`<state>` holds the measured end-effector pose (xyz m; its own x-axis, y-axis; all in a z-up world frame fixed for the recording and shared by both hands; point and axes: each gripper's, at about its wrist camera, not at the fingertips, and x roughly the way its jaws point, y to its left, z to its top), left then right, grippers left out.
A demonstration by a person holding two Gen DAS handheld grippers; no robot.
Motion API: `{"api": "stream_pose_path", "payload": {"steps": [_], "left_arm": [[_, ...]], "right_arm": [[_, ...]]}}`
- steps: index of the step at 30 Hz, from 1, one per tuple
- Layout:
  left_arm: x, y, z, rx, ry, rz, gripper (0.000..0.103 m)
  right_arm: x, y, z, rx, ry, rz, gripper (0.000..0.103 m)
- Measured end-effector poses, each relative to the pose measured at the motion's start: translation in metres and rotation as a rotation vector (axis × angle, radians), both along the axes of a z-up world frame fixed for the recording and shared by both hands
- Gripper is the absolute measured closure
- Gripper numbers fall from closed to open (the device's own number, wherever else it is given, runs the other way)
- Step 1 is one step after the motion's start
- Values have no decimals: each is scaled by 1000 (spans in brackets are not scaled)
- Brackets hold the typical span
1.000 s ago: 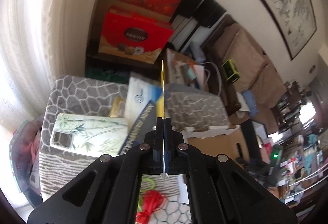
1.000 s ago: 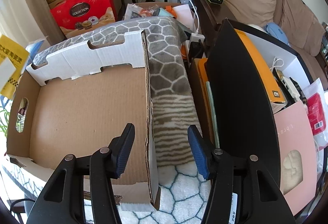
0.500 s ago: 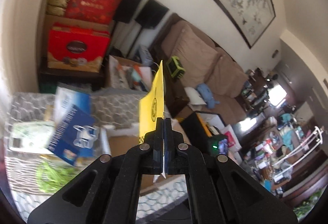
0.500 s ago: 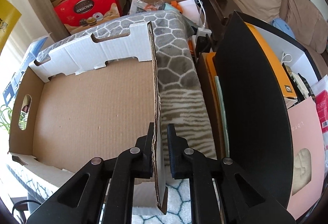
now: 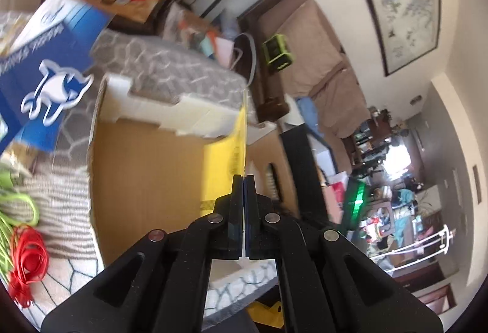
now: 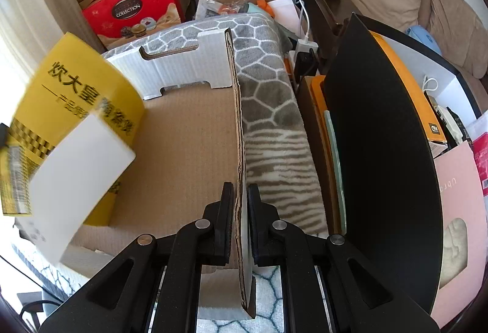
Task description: Organize objects
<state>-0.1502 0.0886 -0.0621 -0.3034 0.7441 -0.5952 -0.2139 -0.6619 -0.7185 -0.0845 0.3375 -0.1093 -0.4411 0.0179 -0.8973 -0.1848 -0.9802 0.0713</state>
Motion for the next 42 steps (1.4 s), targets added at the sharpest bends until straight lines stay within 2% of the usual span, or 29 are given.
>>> {"api": "stream_pose_path", "payload": {"steps": [6, 10, 14, 18, 20, 22, 23, 24, 25, 27, 30, 35, 37, 42], "left_arm": [[11, -14, -4, -122, 22, 34, 102], [22, -24, -3, -259, 45, 62, 102], [26, -23, -14, -342, 21, 35, 101], [31, -15, -20, -430, 46, 30, 98], [32, -13, -19, -435, 53, 27, 92], [36, -11, -14, -416, 71, 16, 76], [38, -11, -10, -409, 82, 15, 71], [41, -10, -5, -425, 99, 28, 55], [42, -9, -1, -430, 113, 35, 46], [46, -9, 8, -442, 145, 48, 40], [47, -7, 19, -444, 177, 38, 40], [43, -17, 28, -425, 174, 57, 40], [40, -21, 31, -417, 171, 73, 36], [38, -12, 32, -439, 183, 9, 36]], "right_arm": [[1, 1, -4, -5, -5, 1, 95], [1, 1, -5, -7, -3, -2, 95], [2, 2, -5, -5, -3, -1, 94], [2, 1, -4, -6, -2, -2, 94], [1, 1, -4, -5, -3, -4, 94], [0, 1, -4, -5, -3, -5, 94], [0, 2, -4, -6, -2, -4, 94], [0, 2, -4, -4, -2, -3, 94], [1, 2, -4, -5, -2, -3, 94], [0, 2, -4, -4, -1, -1, 94], [0, 1, -4, 0, 1, 3, 94], [-1, 0, -4, -1, 4, 8, 94], [0, -1, -5, 2, 7, 13, 94], [-1, -2, -5, 6, 6, 15, 94]]}}
